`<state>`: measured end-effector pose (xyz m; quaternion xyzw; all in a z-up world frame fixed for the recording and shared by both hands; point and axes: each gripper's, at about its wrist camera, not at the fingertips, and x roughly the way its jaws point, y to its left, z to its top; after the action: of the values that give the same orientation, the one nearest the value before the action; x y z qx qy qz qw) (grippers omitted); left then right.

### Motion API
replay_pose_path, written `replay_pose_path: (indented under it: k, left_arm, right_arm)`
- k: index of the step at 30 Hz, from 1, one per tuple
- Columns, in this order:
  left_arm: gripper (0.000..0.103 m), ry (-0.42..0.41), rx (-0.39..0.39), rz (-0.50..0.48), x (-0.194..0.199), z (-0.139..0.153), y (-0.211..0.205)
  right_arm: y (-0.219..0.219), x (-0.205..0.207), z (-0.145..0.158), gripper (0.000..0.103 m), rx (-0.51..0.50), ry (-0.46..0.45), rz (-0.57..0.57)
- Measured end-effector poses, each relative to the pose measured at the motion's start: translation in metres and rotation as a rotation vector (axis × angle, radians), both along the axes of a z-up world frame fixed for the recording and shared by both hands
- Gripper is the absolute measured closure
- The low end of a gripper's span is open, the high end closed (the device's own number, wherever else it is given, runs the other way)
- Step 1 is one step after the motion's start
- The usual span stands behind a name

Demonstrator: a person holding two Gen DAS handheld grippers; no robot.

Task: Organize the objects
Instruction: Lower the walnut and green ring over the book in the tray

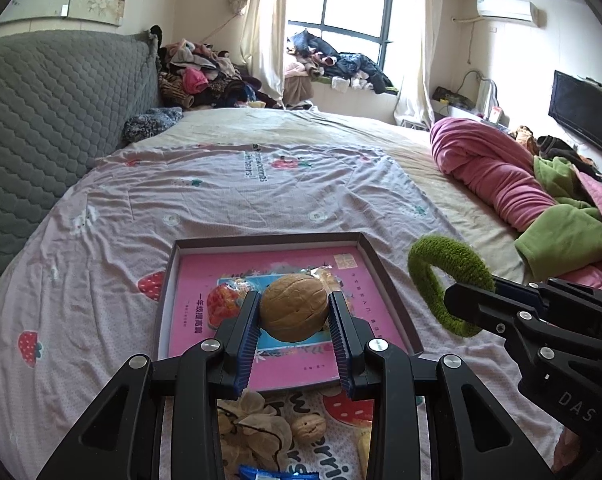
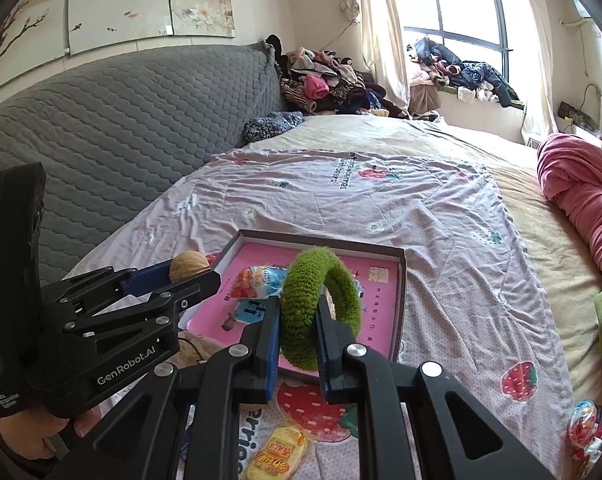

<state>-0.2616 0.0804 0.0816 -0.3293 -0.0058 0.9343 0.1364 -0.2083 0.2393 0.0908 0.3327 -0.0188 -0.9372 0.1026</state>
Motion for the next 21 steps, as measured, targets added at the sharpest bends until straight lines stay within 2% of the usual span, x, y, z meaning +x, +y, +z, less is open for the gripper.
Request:
replay_pose_path:
  k: [21]
  left_arm:
    - [0.068, -0.05, -0.037, 0.004, -0.037, -0.046, 0.018]
  right_arm:
    - [0.017, -0.038, -0.049, 0.087, -0.014, -0.06, -0.016]
